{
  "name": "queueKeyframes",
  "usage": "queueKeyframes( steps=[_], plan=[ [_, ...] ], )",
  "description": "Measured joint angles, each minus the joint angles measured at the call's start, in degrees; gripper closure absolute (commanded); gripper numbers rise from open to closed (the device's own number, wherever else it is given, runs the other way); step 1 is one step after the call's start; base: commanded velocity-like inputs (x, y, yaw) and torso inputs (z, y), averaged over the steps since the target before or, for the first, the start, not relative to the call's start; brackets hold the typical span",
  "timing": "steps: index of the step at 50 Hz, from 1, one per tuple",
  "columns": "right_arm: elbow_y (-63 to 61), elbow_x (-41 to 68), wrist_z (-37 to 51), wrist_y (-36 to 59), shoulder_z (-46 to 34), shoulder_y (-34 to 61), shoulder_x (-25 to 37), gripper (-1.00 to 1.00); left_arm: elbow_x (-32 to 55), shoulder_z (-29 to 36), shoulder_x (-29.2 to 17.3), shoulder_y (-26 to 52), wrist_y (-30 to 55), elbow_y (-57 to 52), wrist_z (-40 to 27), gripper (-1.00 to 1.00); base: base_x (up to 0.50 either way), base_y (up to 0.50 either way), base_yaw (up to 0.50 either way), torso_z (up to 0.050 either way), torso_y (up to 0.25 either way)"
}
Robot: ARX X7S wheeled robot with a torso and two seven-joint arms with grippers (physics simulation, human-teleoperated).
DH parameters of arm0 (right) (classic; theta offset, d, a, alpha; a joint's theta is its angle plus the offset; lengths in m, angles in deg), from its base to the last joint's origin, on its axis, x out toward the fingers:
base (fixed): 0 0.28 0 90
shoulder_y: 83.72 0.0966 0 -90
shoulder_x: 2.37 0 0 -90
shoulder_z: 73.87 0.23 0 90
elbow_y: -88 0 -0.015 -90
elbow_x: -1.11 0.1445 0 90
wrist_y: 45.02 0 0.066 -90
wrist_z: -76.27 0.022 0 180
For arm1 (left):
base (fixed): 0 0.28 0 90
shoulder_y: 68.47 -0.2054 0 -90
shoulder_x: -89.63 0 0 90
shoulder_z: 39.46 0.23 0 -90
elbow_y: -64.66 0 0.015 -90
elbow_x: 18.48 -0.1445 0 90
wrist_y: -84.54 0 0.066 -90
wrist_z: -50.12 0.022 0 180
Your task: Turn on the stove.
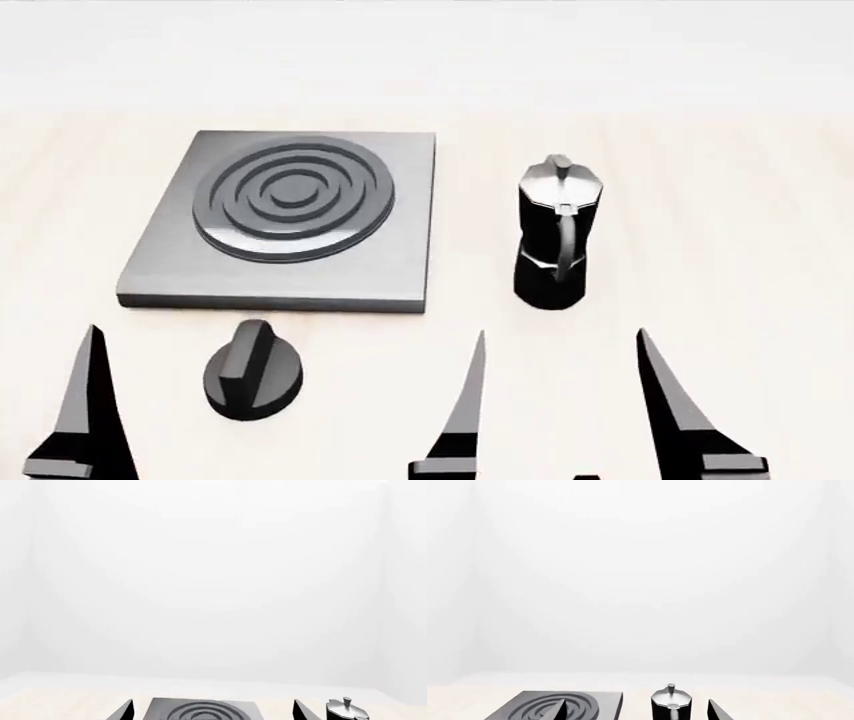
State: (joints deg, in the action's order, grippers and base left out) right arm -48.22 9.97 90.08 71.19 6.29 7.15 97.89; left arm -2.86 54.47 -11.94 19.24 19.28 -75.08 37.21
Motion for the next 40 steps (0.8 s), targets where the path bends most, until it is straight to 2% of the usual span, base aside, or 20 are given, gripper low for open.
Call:
queueKeyframes(
  steps=[4, 32, 40],
  plan=[
    [0.2, 0.09, 0.14, -0.15, -0.14, 0.05, 0.18, -1.0, 0.27, 0.02, -0.16, 0.07, 0.18, -0.01, -0.21, -1.0, 0.0, 0.0, 0.0, 0.011, 0.004],
    [0.71, 0.75, 0.98, -1.18, -1.27, 0.09, 1.23, -1.0, 2.1, 0.4, -1.46, -0.13, 0.06, 0.09, -0.74, -1.0, 0.0, 0.0, 0.0, 0.049, -0.001],
    [0.82, 0.98, 1.23, -1.37, -1.48, 0.13, 1.51, -1.0, 1.57, 1.02, -1.85, -0.14, -0.15, 0.37, -1.07, -1.0, 0.0, 0.0, 0.0, 0.047, -0.11]
  ],
)
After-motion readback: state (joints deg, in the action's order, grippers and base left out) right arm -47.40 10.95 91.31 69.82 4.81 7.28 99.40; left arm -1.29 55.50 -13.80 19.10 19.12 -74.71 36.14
